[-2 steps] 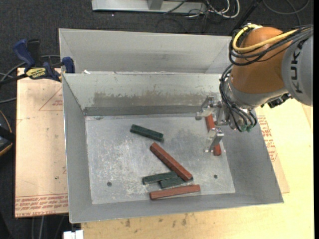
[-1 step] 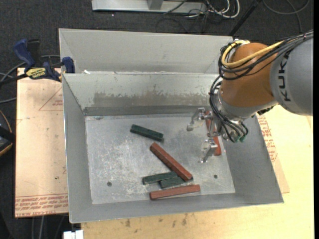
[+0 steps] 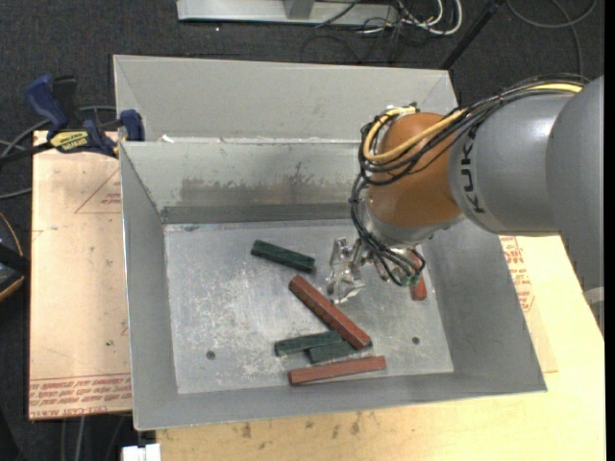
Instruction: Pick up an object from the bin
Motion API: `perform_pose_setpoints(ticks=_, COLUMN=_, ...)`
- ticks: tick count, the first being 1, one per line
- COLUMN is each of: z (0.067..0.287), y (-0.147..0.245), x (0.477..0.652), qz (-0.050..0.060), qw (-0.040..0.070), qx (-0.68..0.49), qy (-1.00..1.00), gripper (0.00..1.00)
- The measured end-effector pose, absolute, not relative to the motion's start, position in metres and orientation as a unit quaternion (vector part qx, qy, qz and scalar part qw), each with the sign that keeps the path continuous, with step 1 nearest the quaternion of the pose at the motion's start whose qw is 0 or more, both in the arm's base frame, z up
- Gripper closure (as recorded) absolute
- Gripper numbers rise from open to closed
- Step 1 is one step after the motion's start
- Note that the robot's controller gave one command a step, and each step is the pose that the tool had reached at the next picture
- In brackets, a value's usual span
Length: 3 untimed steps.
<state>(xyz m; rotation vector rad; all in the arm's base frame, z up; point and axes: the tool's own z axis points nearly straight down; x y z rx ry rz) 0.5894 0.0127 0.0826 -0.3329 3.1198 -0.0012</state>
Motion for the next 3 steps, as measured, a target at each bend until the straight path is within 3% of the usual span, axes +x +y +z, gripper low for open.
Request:
perform_pose_setpoints(ticks=1, z=0.0817, y=0.0132, x=0.5888, qz=0.000, qw=0.002, qx=-0.106, qy=0.994, gripper=0.00)
perform_pose_setpoints(ticks=3, z=0.0819, y=0.0137, x=0.5891, qz=0.000, qw=0.003, qx=-0.105, qy=0.994, gripper=0.00)
